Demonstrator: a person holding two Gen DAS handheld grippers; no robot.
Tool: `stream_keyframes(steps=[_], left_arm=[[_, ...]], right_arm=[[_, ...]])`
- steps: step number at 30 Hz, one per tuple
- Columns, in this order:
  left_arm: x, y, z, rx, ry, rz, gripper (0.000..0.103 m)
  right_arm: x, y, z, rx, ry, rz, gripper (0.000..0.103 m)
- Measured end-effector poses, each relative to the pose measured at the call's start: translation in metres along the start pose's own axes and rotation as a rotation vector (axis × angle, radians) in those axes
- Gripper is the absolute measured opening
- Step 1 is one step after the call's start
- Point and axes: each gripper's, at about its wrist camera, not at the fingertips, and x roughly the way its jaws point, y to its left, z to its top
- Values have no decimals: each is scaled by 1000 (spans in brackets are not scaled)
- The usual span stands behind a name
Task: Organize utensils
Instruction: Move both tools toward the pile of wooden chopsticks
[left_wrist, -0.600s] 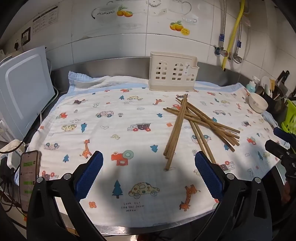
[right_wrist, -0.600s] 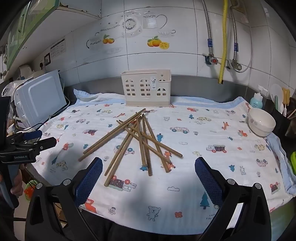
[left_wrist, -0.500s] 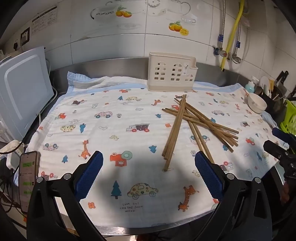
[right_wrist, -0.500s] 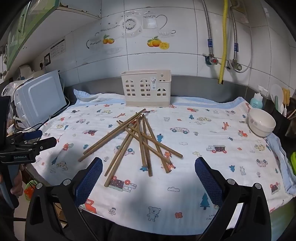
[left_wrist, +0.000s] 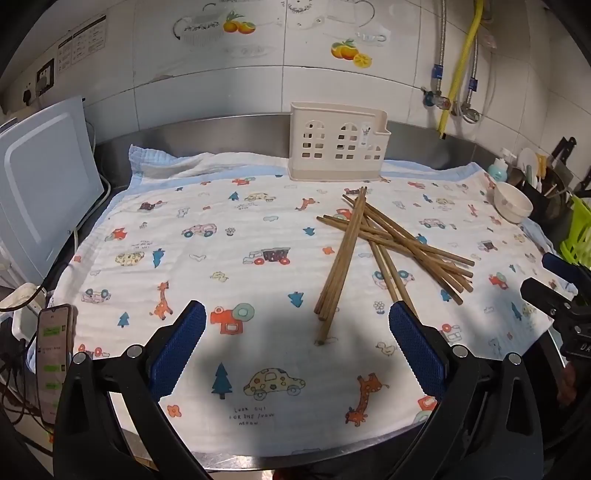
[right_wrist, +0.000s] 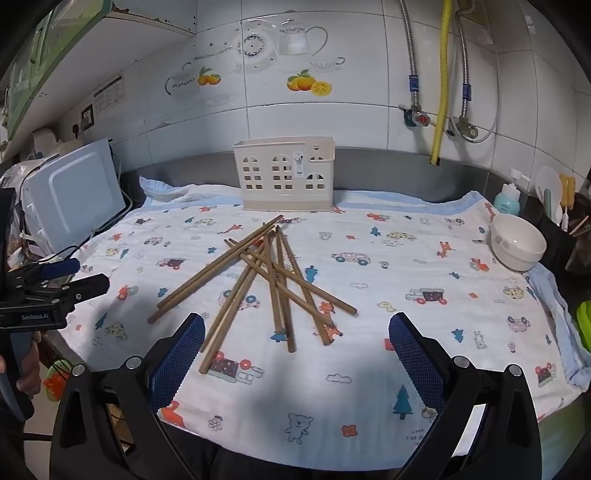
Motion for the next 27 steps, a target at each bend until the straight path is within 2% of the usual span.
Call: stream_keyframes(steps=[6,27], left_arm=[[0,-10,0,29,0,28,98],[7,-14,8,42,25,26,98]], right_arm=[[3,-1,2,5,6,-18,97],[9,-5,3,16,21,-28,96]])
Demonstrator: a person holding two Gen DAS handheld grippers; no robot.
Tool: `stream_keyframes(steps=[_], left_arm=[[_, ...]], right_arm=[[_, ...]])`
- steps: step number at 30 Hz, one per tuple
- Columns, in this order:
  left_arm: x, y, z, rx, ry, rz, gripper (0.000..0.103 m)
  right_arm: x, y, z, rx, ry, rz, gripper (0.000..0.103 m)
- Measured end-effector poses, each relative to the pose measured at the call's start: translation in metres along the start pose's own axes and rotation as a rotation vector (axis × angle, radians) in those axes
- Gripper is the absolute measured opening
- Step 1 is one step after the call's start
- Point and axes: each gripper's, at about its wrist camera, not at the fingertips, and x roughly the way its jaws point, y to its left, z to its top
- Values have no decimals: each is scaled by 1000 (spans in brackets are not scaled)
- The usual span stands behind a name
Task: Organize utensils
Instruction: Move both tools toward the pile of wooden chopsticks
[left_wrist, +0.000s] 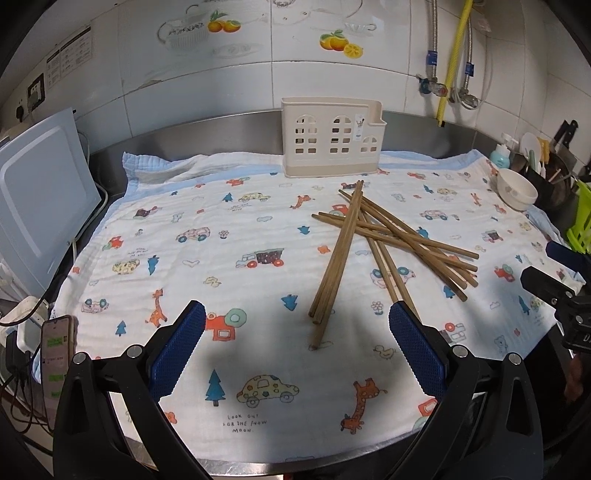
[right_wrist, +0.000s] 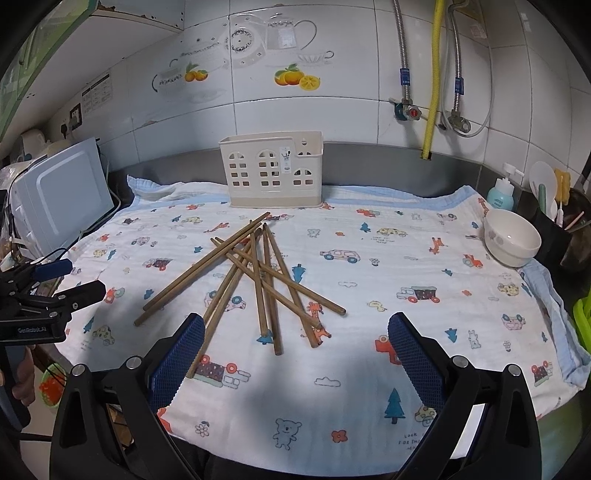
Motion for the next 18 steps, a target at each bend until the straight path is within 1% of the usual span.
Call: stream_keyframes(steps=[18], left_arm=[[7,9,3,3,-3,7,97]], right_arm=[[12,0,-3,5,17,6,95]])
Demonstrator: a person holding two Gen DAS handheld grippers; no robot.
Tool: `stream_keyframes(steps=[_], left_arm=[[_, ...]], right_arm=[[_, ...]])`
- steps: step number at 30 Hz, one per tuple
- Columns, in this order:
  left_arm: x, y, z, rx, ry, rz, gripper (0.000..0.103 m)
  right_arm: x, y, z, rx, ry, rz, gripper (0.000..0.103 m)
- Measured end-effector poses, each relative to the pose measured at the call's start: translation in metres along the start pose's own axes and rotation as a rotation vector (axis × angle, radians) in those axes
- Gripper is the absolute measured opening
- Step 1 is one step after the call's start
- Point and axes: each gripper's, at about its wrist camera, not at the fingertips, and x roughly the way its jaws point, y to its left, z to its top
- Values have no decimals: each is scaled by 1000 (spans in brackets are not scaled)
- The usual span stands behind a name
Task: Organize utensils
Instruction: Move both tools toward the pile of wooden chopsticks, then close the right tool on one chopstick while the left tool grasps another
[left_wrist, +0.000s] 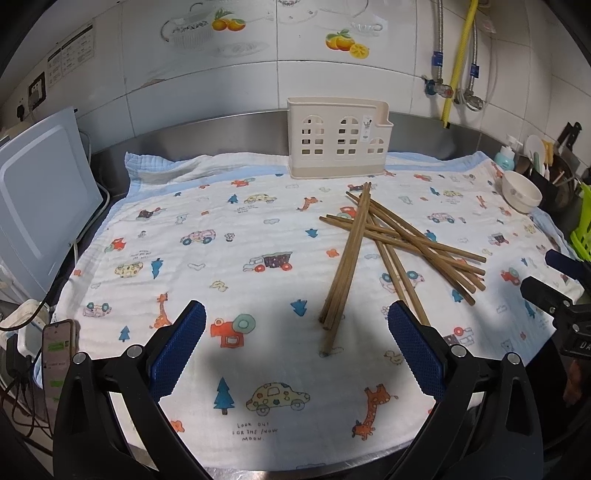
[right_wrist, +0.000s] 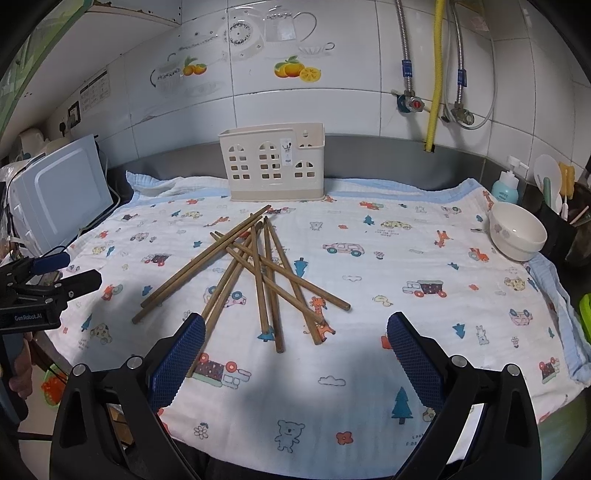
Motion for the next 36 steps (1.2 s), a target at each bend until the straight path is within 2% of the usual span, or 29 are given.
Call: stream_keyframes(steps=[2,5,8,10,13,18,20,26,29,31,33,36], left_arm=[[2,1,0,0,3,1,97],[8,3,0,-8,13,-1,96],[13,3,-1,-7,21,-16,88],[16,4,-3,-7,29,-29,80],[21,3,-6,0,43,-49,73],[29,2,-8,8,63,-87,69],[31,1,-8,4,69,-113,69],[37,-4,-9,33,81,-129,68],[43,-7,-8,59,92,-161,57],[49,-9,-6,79,106,-170,40],[56,-12,-4,99,119,-184,31],[64,-18,0,134,123,-193,24]], right_arm=[[2,0,0,-1,0,0,93],[7,-3,1,7,13,5,84],[11,-5,-1,11,23,10,82],[14,-5,-2,13,32,24,76],[18,-4,-4,3,39,43,70],[27,2,-4,-13,53,77,54],[33,6,-5,-29,62,84,50],[54,18,-3,-89,90,99,40],[66,22,-2,-106,110,106,35],[72,22,-2,-114,118,109,31],[78,23,-1,-125,124,101,29],[85,21,0,-122,133,107,23]])
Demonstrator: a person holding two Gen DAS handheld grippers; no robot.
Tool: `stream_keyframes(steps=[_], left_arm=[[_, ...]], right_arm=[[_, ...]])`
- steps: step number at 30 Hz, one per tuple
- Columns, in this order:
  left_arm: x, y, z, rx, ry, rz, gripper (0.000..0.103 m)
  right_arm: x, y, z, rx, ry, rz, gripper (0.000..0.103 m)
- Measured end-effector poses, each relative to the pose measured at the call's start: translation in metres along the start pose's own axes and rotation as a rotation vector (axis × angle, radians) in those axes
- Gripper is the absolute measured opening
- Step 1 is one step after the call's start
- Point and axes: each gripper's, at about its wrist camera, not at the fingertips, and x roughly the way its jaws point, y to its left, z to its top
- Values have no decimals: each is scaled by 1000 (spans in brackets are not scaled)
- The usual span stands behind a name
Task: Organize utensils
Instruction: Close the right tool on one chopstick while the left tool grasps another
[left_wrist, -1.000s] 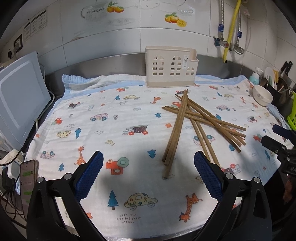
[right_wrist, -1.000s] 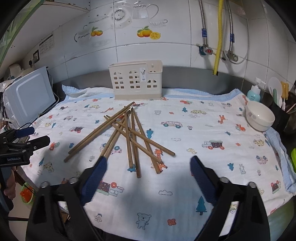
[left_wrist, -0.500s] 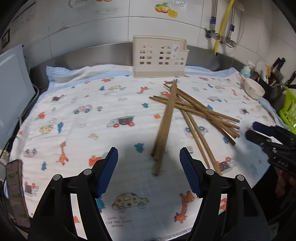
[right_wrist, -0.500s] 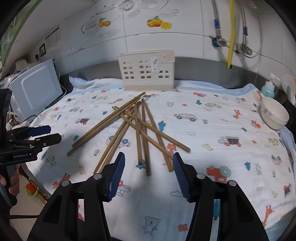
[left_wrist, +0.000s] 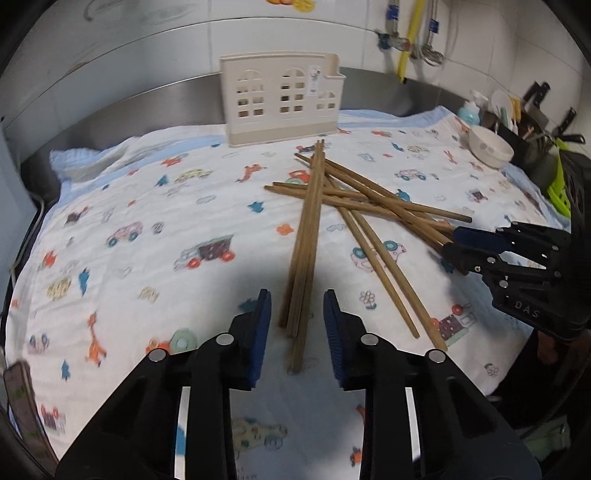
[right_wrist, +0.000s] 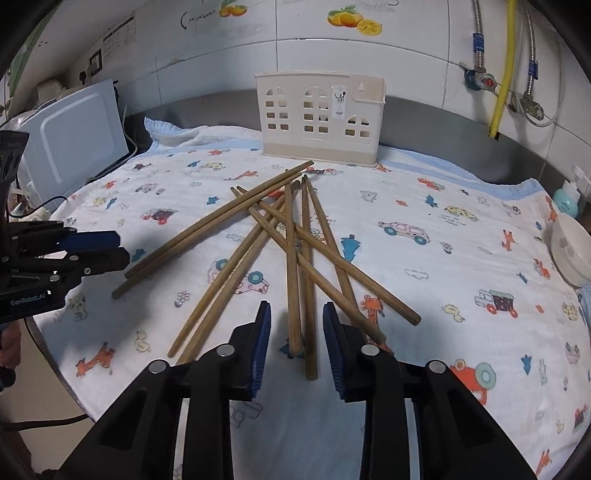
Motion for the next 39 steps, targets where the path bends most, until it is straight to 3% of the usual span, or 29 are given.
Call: stream_keyframes(steps=[5,6,9,29,33,39], left_arm=[[20,0,11,17,23,-29,23],[24,1,13,13,31,-33,18],[36,5,17,0,53,-51,16],[56,21,25,0,88,-27,16],[56,15,26,33,78,7,14],[45,17,31,14,34,-11,13]], right_arm=[[7,-6,1,11,12,13,14],[7,-6,0,14,13,15,9],[10,-8,1,19,17,21,7],[9,-9,4,30,11,19,7],[9,-10,4,30,9,14,7],[4,-9,4,35,-3,8,7]])
